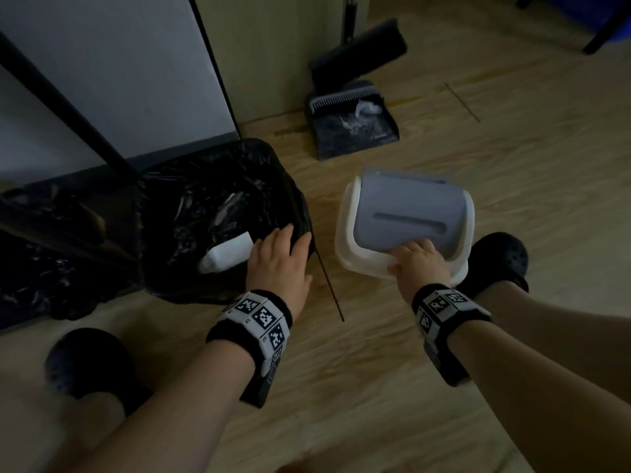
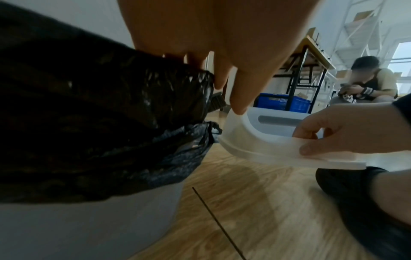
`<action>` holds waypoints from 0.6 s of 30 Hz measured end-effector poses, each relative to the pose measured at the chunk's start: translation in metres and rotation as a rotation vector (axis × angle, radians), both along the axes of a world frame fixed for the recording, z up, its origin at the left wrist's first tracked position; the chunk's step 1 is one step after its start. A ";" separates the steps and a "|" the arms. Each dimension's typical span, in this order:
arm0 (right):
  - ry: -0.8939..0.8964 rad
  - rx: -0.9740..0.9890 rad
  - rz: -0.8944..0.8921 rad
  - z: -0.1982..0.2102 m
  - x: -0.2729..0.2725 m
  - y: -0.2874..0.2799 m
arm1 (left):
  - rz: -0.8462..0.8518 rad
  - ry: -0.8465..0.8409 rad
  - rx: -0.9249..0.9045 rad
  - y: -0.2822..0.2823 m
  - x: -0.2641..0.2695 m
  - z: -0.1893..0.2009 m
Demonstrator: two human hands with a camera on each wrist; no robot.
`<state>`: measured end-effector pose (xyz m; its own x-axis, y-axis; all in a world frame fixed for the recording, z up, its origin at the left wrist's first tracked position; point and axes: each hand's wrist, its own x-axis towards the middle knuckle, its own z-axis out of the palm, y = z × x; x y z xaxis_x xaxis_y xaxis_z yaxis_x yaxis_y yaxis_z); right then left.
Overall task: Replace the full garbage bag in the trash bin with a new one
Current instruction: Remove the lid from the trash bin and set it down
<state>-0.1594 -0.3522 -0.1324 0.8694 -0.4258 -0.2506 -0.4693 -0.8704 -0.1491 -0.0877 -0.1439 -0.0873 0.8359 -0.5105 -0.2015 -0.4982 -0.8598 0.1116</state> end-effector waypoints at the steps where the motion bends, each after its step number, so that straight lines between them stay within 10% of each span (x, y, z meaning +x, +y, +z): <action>1: 0.013 0.004 -0.004 -0.009 0.003 0.000 | -0.012 -0.025 0.009 -0.001 0.000 -0.003; 18: 0.275 0.156 -0.014 -0.078 0.017 0.035 | -0.010 -0.272 -0.019 -0.002 -0.004 -0.027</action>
